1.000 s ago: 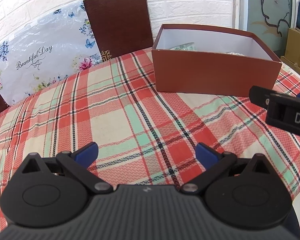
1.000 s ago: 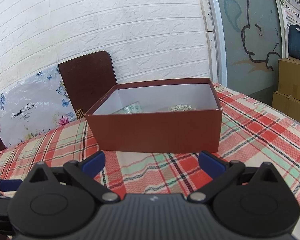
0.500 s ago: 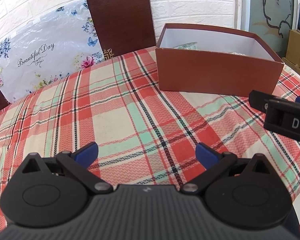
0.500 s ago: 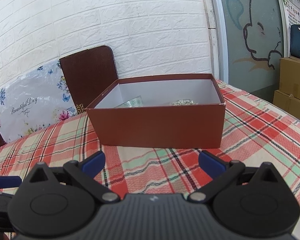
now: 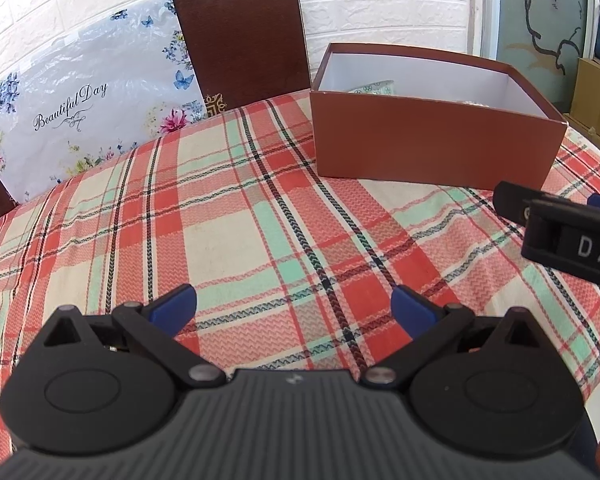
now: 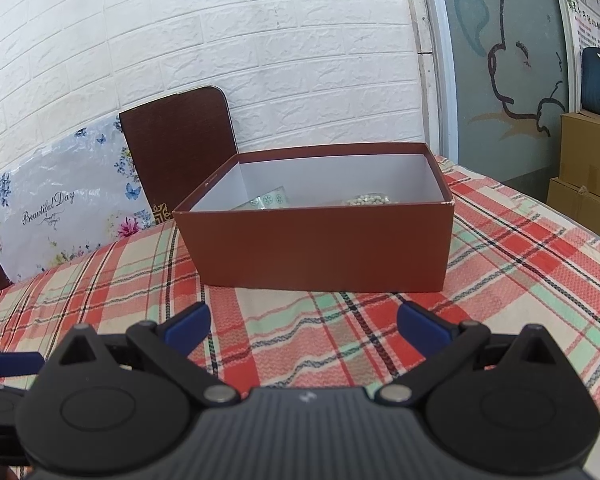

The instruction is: Organize objects

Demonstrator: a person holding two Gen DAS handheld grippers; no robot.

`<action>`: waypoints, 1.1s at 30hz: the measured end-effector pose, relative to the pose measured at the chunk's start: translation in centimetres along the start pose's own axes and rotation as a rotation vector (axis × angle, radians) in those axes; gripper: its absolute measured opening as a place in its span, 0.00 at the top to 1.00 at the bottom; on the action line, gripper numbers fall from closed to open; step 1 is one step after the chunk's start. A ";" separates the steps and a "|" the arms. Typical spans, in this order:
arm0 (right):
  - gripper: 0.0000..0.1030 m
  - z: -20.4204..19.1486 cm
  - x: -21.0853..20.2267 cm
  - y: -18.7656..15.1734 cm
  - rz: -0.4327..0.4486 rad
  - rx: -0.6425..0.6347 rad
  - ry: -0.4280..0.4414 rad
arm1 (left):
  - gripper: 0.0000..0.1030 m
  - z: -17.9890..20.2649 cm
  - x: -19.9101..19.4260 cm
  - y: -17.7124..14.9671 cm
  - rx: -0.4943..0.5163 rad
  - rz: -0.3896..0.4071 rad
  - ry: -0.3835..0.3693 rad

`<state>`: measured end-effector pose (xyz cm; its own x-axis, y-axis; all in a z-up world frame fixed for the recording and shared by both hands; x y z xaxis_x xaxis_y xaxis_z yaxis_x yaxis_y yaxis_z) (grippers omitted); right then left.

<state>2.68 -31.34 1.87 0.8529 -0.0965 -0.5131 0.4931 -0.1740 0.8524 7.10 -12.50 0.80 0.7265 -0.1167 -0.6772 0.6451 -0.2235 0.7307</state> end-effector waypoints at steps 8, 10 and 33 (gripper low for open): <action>0.00 0.0 0.0 0.0 -0.001 0.001 0.000 | 0.00 0.1 0.0 -0.2 0.000 -0.002 -0.001; 0.00 0.0 0.0 0.0 -0.001 0.000 0.001 | 0.00 0.1 0.0 -0.3 0.000 -0.003 -0.001; 0.00 0.6 -0.3 -0.9 -0.053 -0.037 -0.054 | 0.00 0.9 -0.4 -0.5 -0.012 -0.006 -0.092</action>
Point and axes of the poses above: each gripper's, at about its wrist camera, not at the fingertips, and x roughly the way its jaws point, z to its right, y to its top, the point moved 9 cm from there along x, roughly the way its jaws point, and after that the axes turned 5 degrees about -x, right-handed, at the moved point
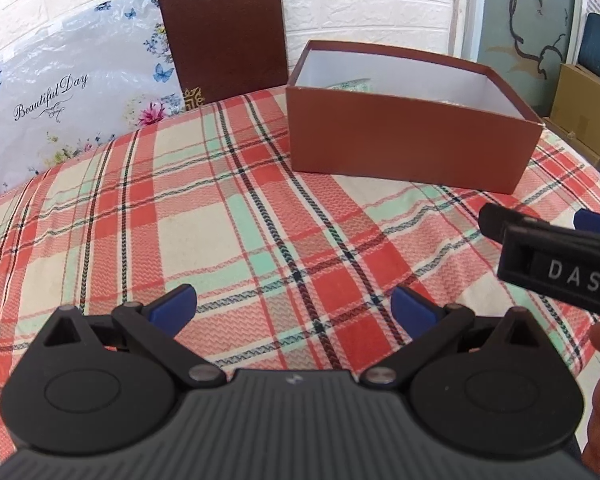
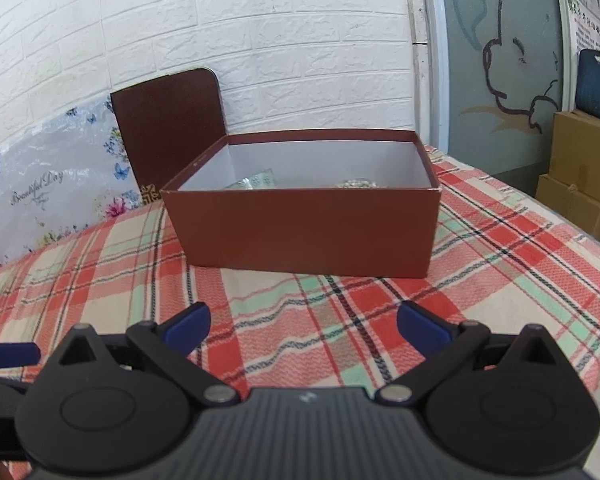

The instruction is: Organize objects

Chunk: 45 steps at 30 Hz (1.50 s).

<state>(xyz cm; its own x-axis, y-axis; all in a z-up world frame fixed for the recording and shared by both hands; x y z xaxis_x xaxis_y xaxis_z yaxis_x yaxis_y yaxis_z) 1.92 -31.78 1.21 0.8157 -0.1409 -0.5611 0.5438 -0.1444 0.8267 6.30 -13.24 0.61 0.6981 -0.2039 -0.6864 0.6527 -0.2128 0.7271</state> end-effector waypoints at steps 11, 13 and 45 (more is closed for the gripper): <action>0.00 0.0 -3.0 -0.6 -0.012 0.039 -0.059 | 0.00 -1.0 -2.6 -0.7 -0.004 0.048 -0.075; 0.00 -0.5 -3.7 -0.7 -0.013 0.044 -0.056 | 0.00 -1.5 -3.4 -0.8 -0.012 0.072 -0.076; 0.00 0.8 -3.5 -2.1 0.009 0.047 0.000 | 0.00 -0.2 -2.5 -2.0 0.028 0.026 0.028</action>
Point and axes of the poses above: each gripper's, at about its wrist camera, not at the fingertips, and x roughly the way its jaws point, z to its right, y to its top, the point moved 9 cm from there along x, roughly the way its jaws point, and after that the axes turned 5 degrees about -x, right-handed, at the moved point
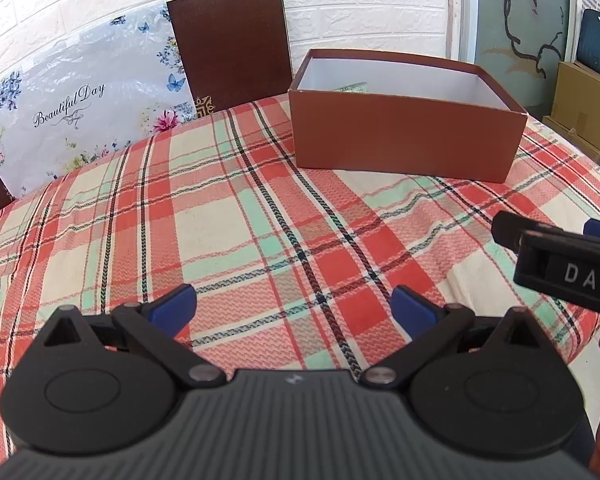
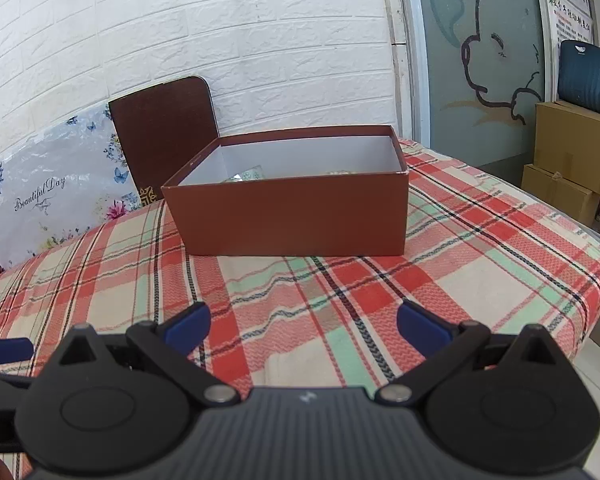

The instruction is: Organize objects

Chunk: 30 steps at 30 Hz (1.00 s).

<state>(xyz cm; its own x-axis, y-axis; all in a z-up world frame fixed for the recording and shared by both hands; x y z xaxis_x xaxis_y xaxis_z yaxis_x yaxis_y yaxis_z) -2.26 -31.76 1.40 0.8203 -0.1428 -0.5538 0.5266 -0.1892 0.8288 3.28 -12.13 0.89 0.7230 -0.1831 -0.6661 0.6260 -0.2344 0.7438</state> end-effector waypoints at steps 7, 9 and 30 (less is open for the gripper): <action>0.00 0.3 -0.6 -0.2 -0.002 0.004 0.001 | 0.00 -0.1 -1.2 0.2 0.010 0.035 0.007; 0.00 -0.1 -0.8 -0.1 0.005 -0.009 -0.004 | 0.00 -0.4 -1.3 0.1 0.004 0.035 0.014; 0.00 -0.6 -1.5 -0.4 0.006 -0.045 -0.008 | 0.00 -1.1 -1.4 -0.2 -0.030 0.035 0.027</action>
Point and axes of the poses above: each gripper's, at about its wrist camera, not at the fingertips, and x roughly the way its jaws point, z to its right, y to its top, the point moved 9 cm from there along x, roughly the way its jaws point, and after that the axes turned 5 degrees about -x, right-handed, at the moved point
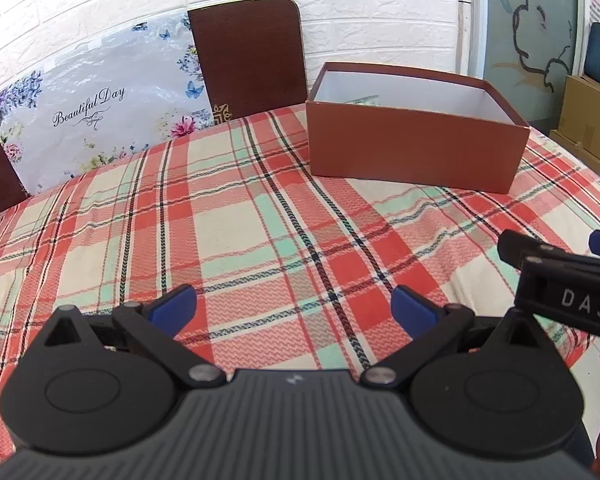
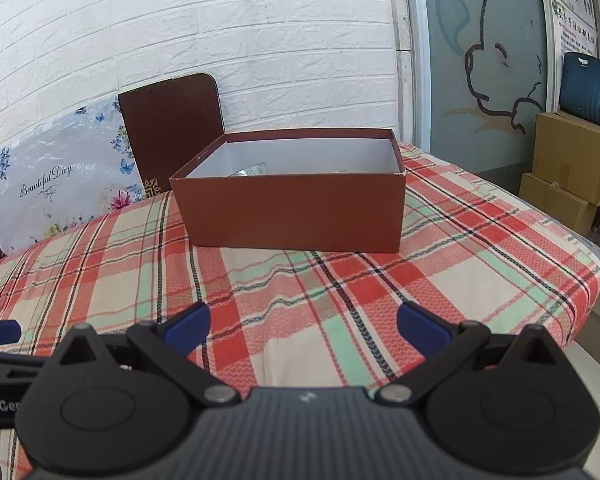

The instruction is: Organize objects

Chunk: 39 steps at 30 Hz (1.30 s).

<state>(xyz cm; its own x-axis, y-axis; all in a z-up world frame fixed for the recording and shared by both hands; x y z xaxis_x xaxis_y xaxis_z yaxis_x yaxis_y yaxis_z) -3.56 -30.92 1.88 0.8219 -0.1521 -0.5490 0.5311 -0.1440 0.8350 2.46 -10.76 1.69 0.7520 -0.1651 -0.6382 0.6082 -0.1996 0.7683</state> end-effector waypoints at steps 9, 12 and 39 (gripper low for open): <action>0.00 0.3 3.1 -0.8 -0.056 0.009 0.016 | 0.00 0.0 2.5 -0.1 0.011 -0.056 0.023; 0.00 0.4 4.6 -1.1 -0.083 0.013 0.021 | 0.00 -0.1 3.7 0.0 0.004 -0.075 0.039; 0.00 0.2 11.9 -1.9 -0.226 0.014 -0.002 | 0.00 0.2 9.0 -0.2 0.012 -0.203 0.039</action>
<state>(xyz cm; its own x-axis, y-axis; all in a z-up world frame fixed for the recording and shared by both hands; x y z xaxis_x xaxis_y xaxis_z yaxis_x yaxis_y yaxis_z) 5.19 -32.61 -6.29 0.6822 -0.1162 -0.7218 0.6985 -0.1880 0.6904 9.05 -12.36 -4.26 0.6237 -0.0823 -0.7773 0.7453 -0.2370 0.6231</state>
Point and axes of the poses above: each gripper's, at about its wrist camera, not at the fingertips, and x roughly the way its jaws point, z to its right, y to its top, the point moved 9 cm from there along x, roughly the way its jaws point, and after that the axes turned 5 degrees about -x, right-handed, at the moved point
